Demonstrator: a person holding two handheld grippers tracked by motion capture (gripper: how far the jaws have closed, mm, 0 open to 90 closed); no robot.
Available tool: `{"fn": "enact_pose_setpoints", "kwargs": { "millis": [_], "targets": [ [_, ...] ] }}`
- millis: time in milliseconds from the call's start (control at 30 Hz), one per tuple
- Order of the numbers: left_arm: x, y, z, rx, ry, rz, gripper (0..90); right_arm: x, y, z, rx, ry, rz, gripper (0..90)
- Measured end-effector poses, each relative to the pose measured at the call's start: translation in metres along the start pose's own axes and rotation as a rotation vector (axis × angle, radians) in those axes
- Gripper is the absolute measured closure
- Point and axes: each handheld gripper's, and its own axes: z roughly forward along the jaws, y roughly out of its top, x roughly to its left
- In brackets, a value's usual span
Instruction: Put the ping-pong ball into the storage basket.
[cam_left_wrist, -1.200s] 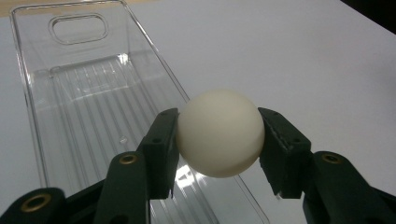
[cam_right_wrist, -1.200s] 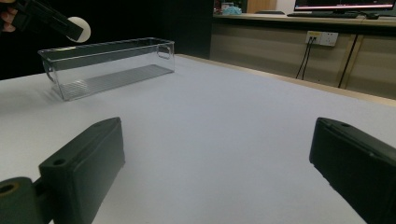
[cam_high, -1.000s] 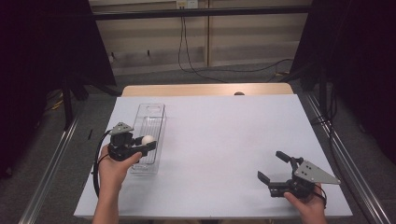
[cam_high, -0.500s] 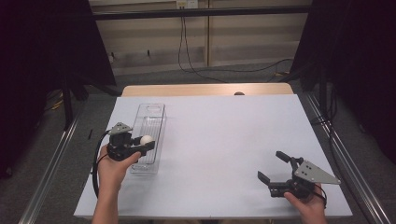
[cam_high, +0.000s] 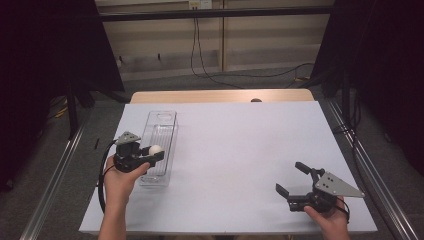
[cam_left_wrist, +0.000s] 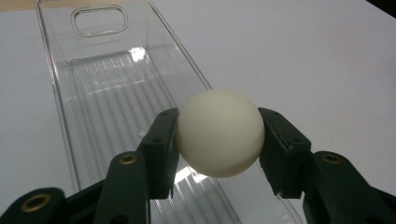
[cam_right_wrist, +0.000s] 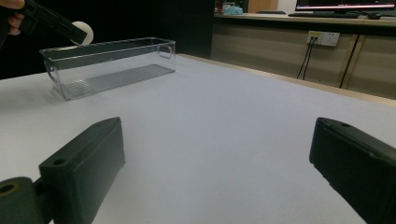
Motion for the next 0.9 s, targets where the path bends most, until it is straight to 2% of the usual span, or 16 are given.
{"fn": "enact_pose_setpoints", "kwargs": {
  "millis": [467, 533, 600, 900],
  "targets": [
    [0.0054, -0.0030, 0.0033, 0.003, 0.015, -0.007, 51.1, -0.0001, -0.0002, 0.0001, 0.000, 0.000, -0.001, 2.6],
    [0.0049, -0.0037, 0.0042, -0.009, 0.020, -0.027, 51.1, 0.0004, -0.0004, 0.0002, 0.002, 0.000, 0.007, 2.6],
    [0.0059, -0.0042, 0.0043, -0.010, 0.022, -0.029, 51.1, 0.0001, -0.0004, 0.0003, -0.001, -0.001, 0.004, 2.6],
    [0.0079, -0.0051, 0.0048, -0.002, 0.036, -0.012, 51.1, 0.0000, -0.0003, 0.0004, -0.001, 0.000, 0.003, 2.6]
  ]
}}
